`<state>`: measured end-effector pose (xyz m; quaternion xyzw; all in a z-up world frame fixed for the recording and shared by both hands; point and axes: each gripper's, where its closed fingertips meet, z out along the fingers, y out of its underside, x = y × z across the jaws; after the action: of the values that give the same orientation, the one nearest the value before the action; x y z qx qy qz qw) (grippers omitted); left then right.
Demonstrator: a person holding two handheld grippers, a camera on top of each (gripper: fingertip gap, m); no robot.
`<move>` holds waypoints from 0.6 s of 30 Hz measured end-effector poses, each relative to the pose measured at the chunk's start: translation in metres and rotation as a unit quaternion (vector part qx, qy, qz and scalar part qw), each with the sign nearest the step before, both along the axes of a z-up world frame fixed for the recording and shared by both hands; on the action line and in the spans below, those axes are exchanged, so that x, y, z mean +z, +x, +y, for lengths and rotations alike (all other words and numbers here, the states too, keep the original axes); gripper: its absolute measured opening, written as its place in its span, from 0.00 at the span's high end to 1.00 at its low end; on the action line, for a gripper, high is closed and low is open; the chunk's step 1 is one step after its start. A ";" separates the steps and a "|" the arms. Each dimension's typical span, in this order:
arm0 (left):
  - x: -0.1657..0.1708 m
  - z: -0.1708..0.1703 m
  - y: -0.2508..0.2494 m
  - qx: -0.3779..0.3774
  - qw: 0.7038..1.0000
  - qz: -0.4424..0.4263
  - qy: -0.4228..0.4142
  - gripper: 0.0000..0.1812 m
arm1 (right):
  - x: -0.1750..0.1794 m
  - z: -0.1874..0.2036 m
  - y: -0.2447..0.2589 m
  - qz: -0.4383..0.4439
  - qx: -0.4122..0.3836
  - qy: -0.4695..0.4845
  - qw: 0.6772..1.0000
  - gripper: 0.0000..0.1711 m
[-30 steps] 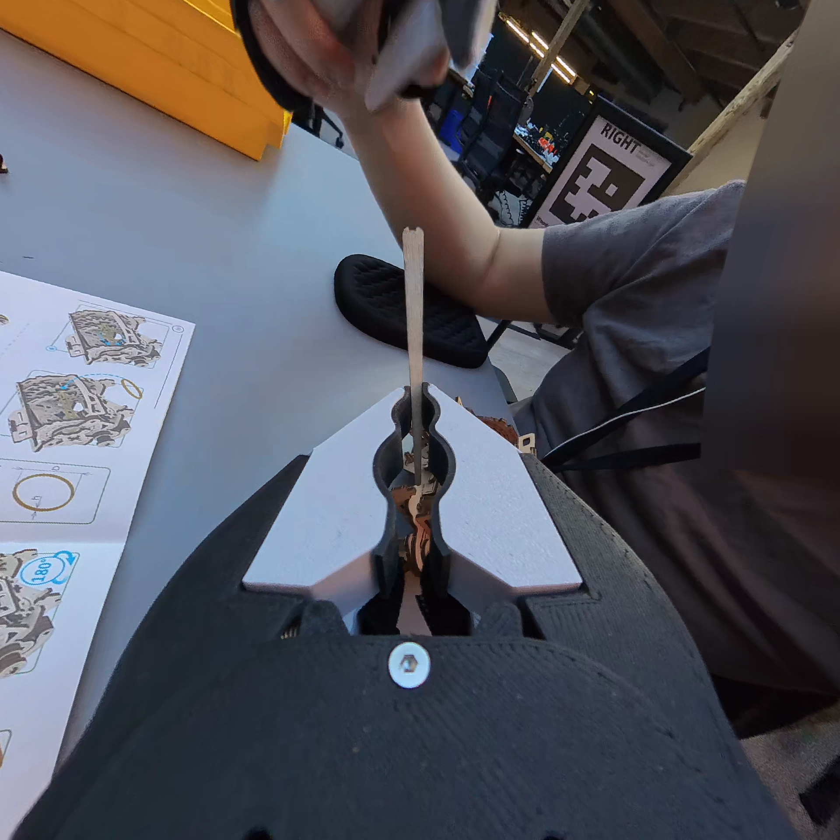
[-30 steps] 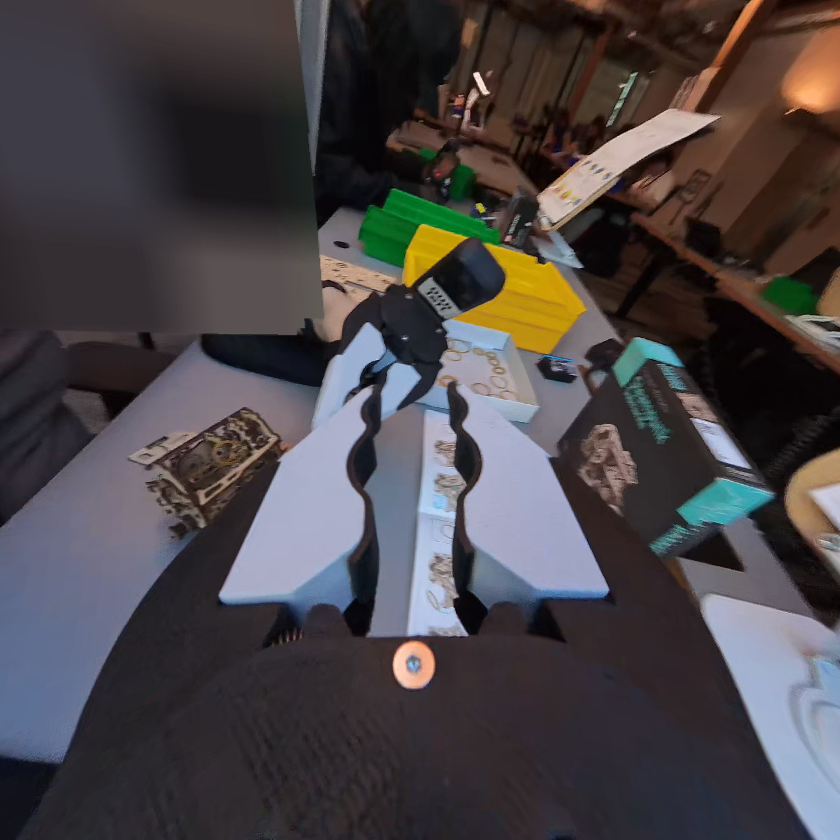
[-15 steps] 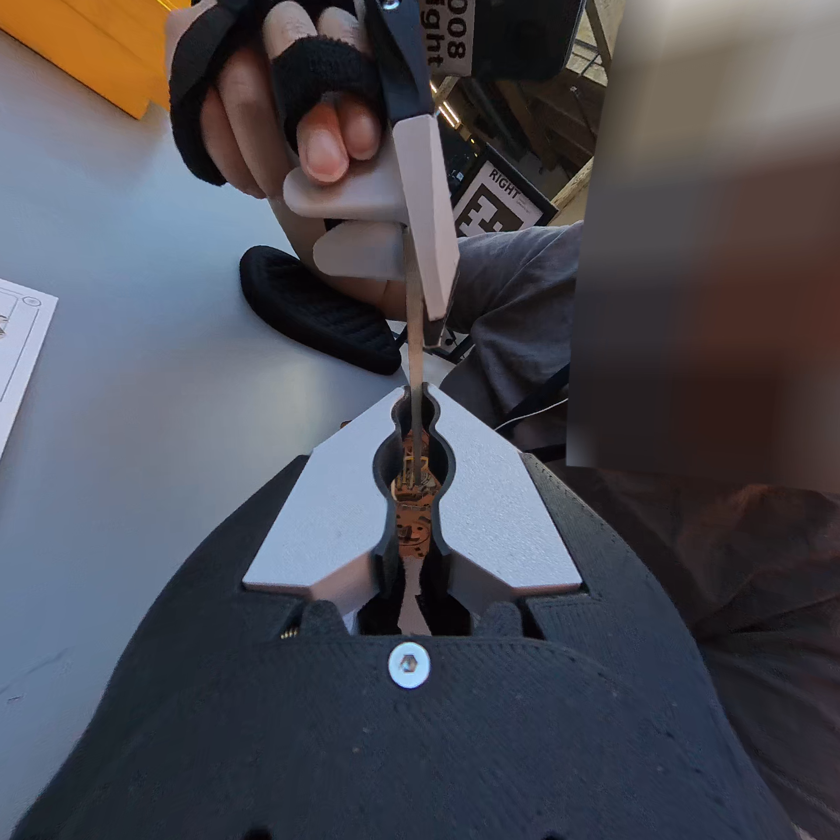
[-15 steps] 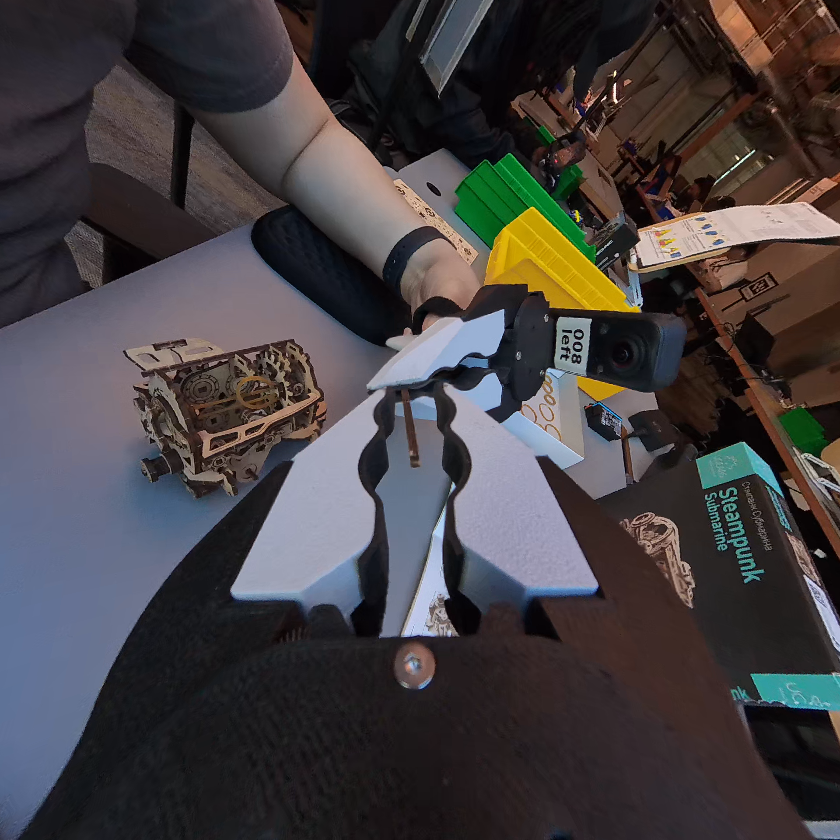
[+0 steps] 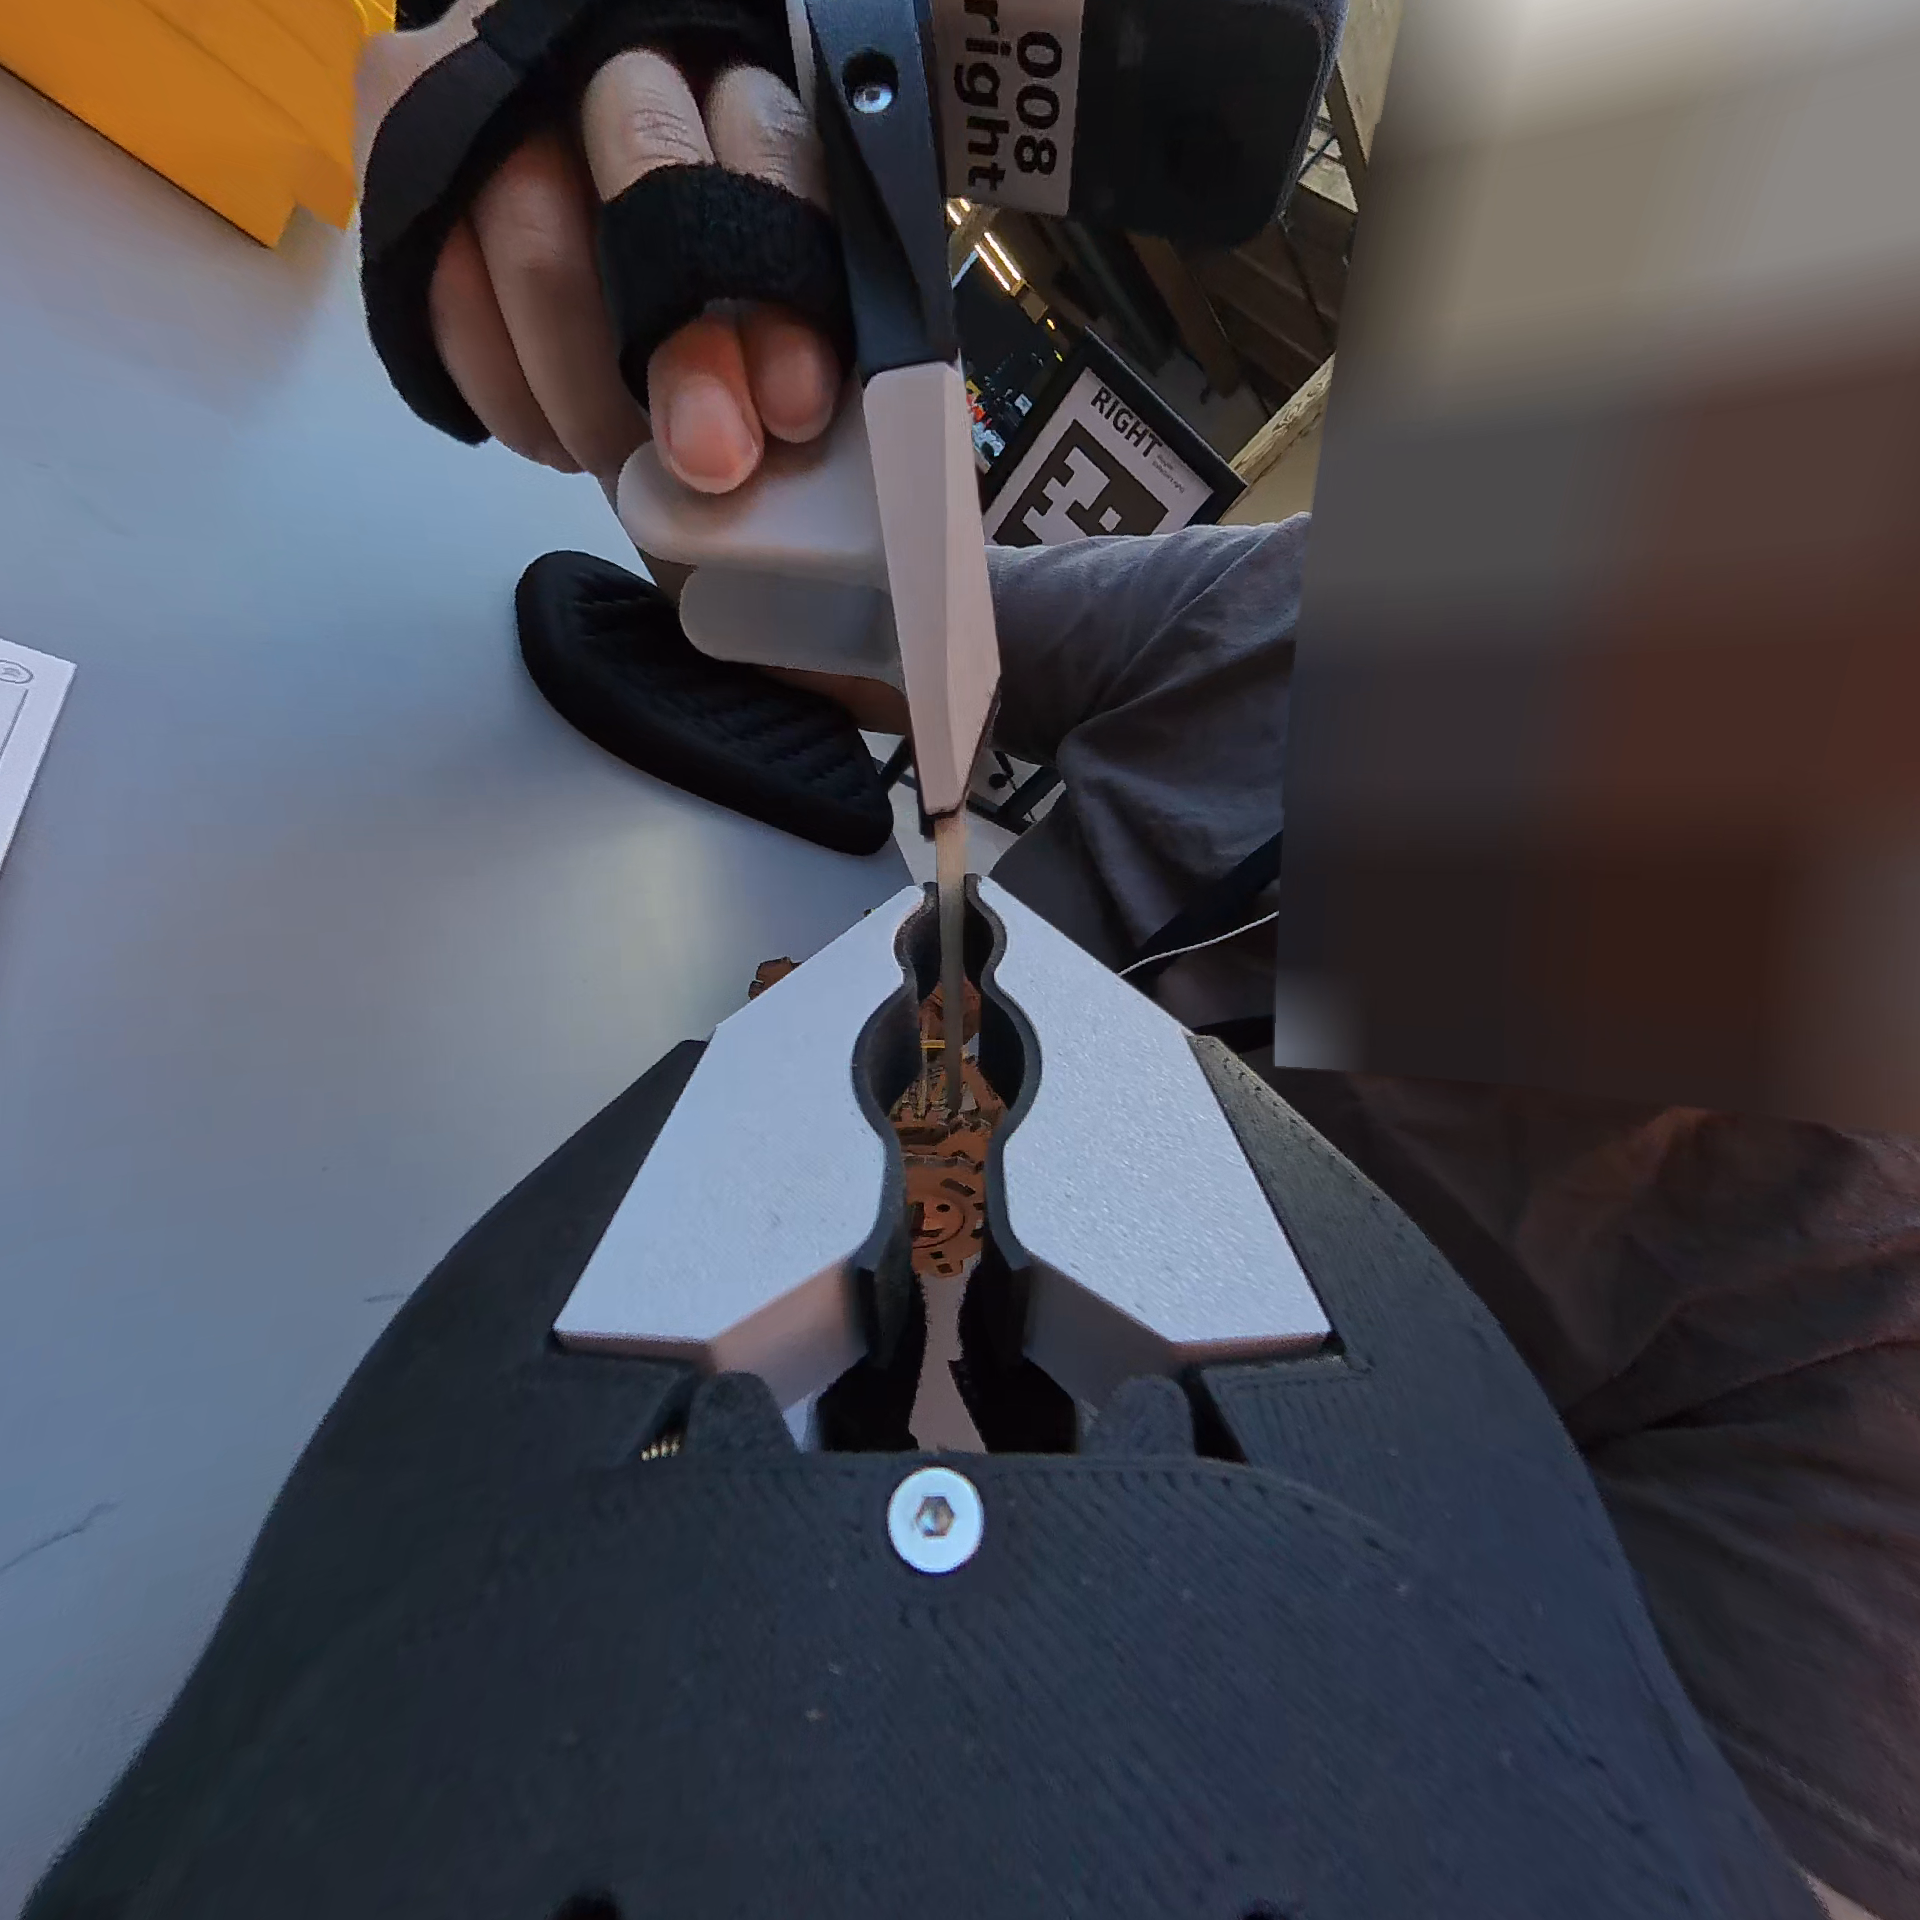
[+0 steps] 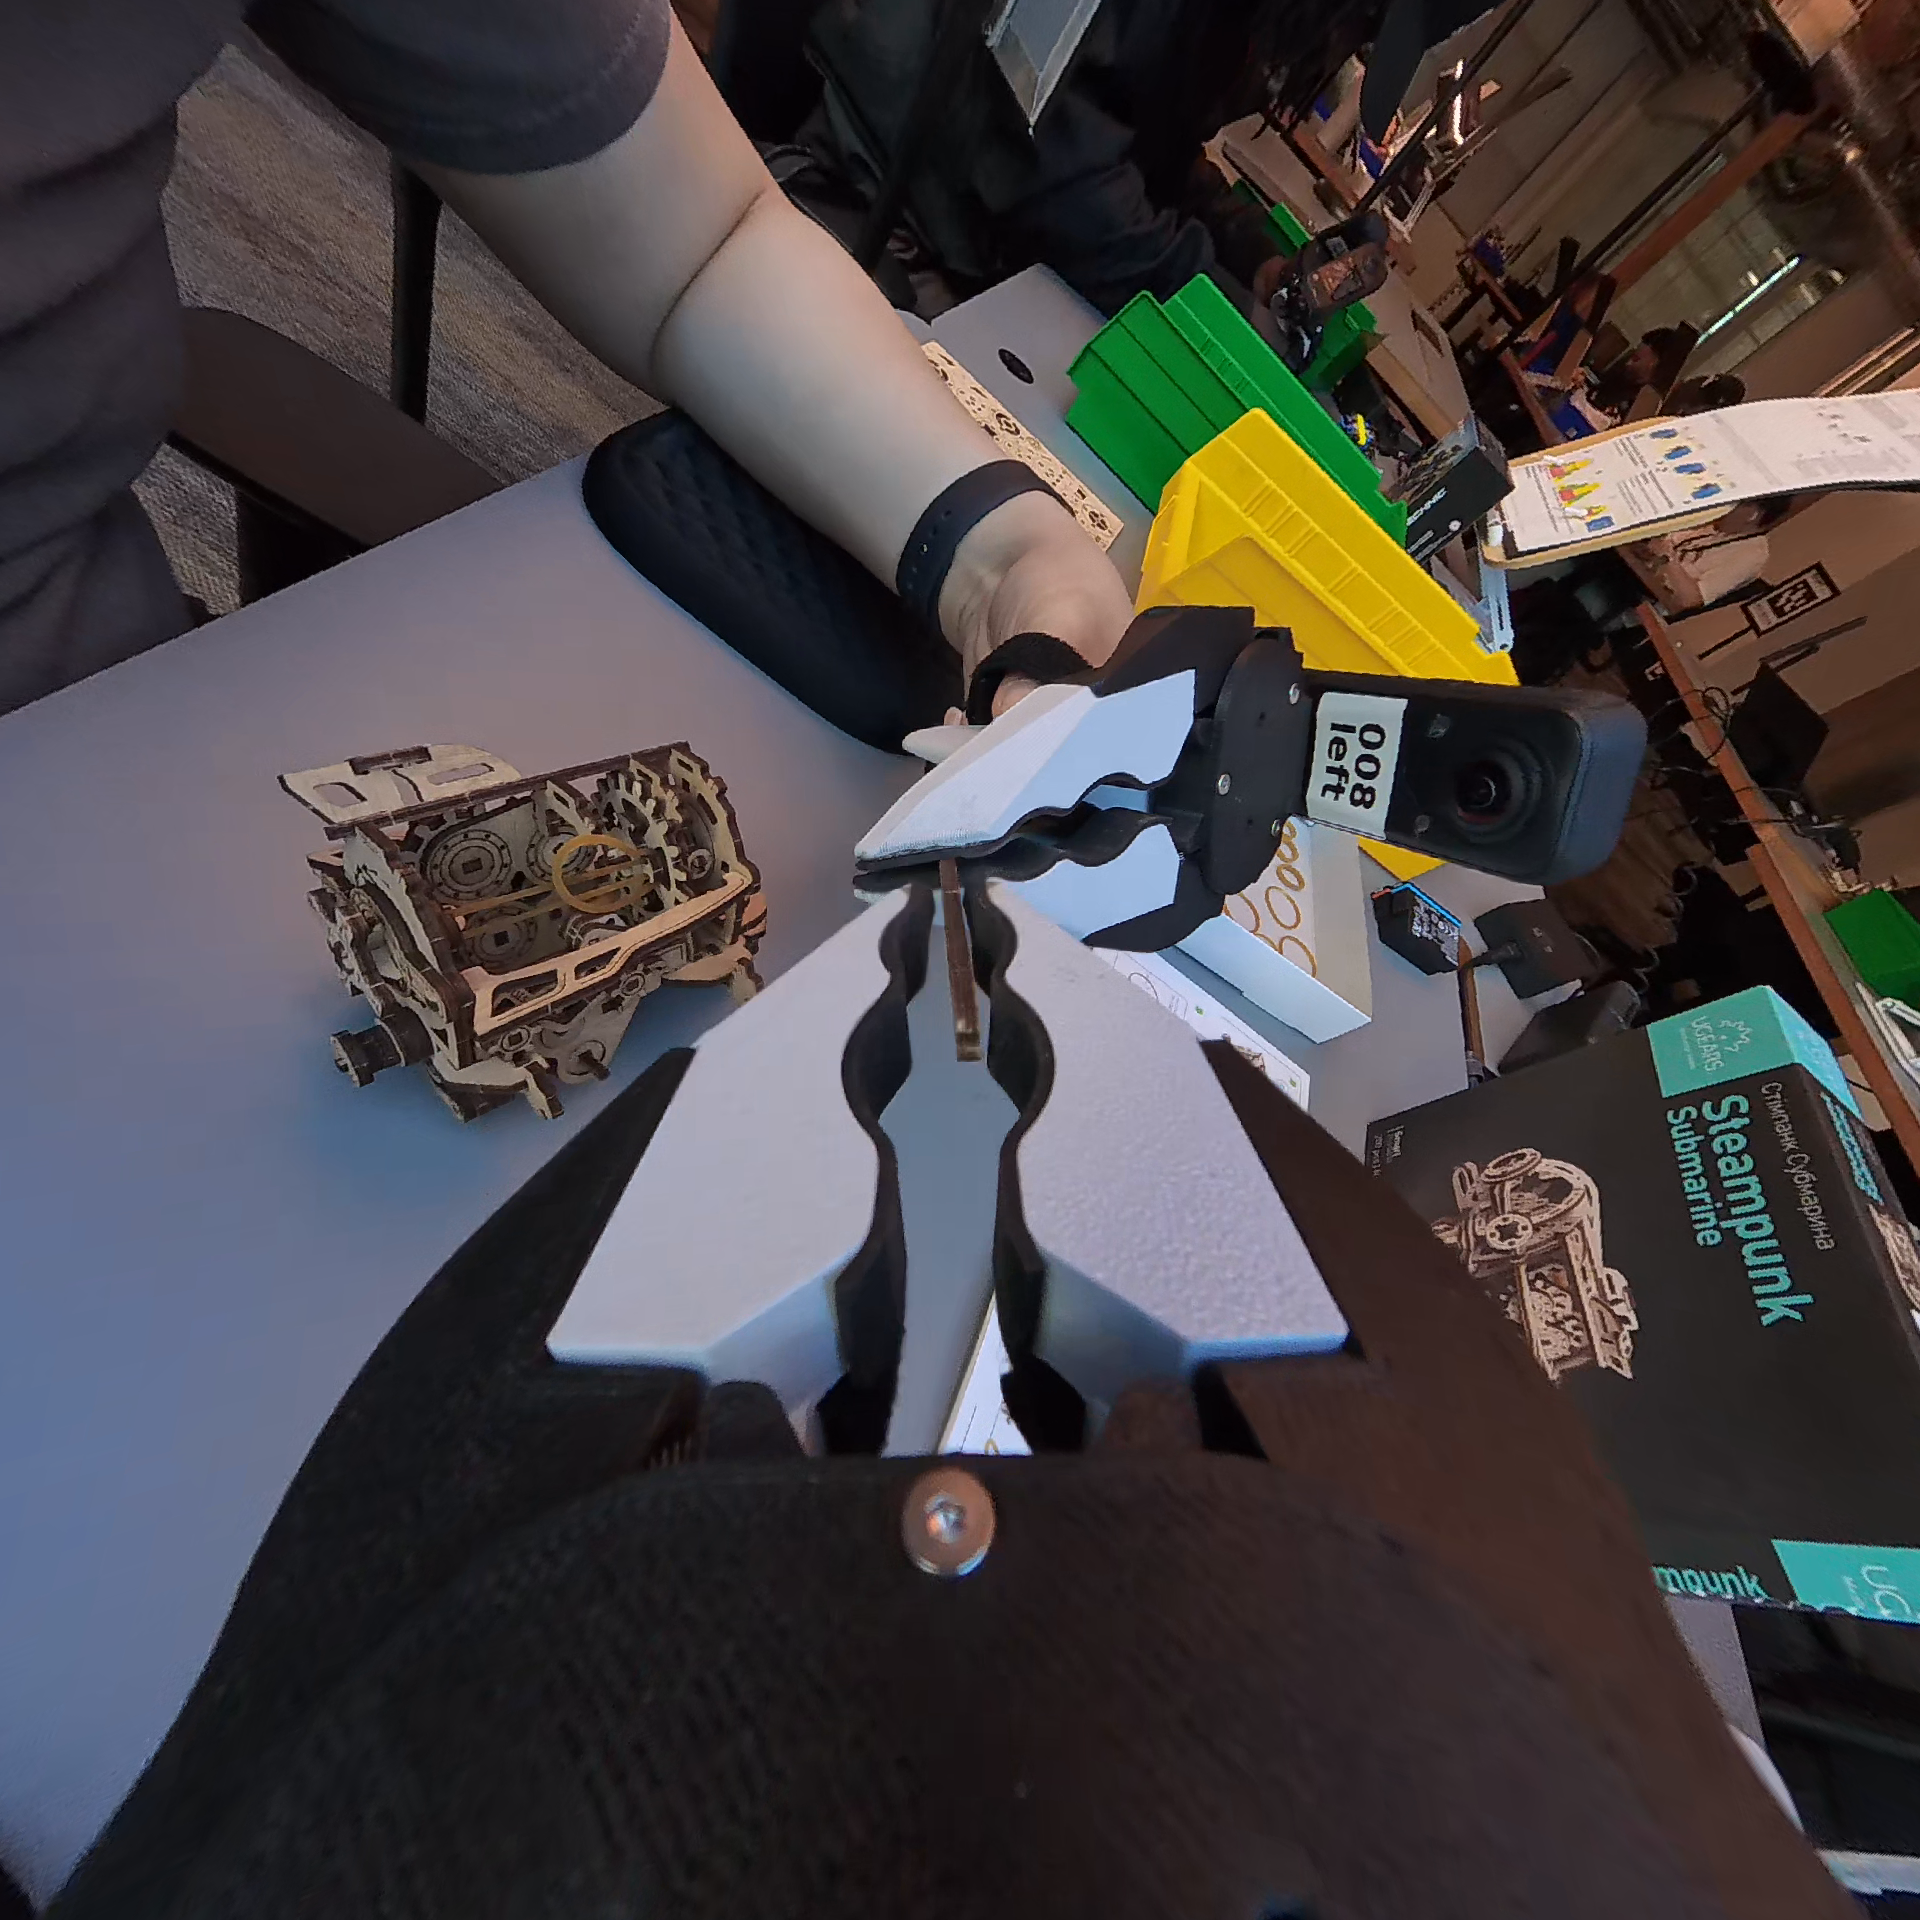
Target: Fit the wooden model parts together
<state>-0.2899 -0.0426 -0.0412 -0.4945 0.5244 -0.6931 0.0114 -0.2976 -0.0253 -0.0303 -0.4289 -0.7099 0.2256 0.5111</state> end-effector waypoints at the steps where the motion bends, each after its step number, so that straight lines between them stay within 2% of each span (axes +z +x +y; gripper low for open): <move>1: 0.000 0.000 0.000 -0.002 1.000 0.000 -0.004 1.00 | 0.000 0.000 -0.001 0.001 0.000 -0.001 1.000 0.96; 4: -0.003 -0.001 0.000 -0.006 1.000 0.006 -0.007 1.00 | -0.002 -0.002 -0.003 -0.002 0.004 0.002 1.000 0.99; 13: 0.002 -0.001 0.000 -0.008 1.000 -0.004 -0.020 1.00 | 0.002 -0.003 -0.003 0.011 0.002 0.000 1.000 0.99; 18: 0.005 0.007 0.000 0.009 0.999 -0.010 -0.037 0.96 | 0.005 0.001 0.001 0.021 -0.009 0.010 1.000 0.99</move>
<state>-0.2896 -0.0359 -0.0365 -0.4919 0.4937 -0.7171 0.0045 -0.2967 -0.0243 -0.0248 -0.4248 -0.6973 0.2229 0.5325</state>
